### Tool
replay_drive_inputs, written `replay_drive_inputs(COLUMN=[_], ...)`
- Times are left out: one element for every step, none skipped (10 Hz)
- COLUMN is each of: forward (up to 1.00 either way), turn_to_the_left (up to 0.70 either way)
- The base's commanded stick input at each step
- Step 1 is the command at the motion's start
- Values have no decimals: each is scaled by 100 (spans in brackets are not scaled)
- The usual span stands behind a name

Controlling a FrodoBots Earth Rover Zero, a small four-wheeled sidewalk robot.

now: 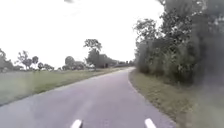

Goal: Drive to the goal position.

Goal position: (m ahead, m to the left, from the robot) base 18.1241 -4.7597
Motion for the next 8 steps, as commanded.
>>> replay_drive_inputs(forward=[84,84,84,84,84,84,84,84], turn_to_the_left=[3,3,3,3,3,3,3,3])
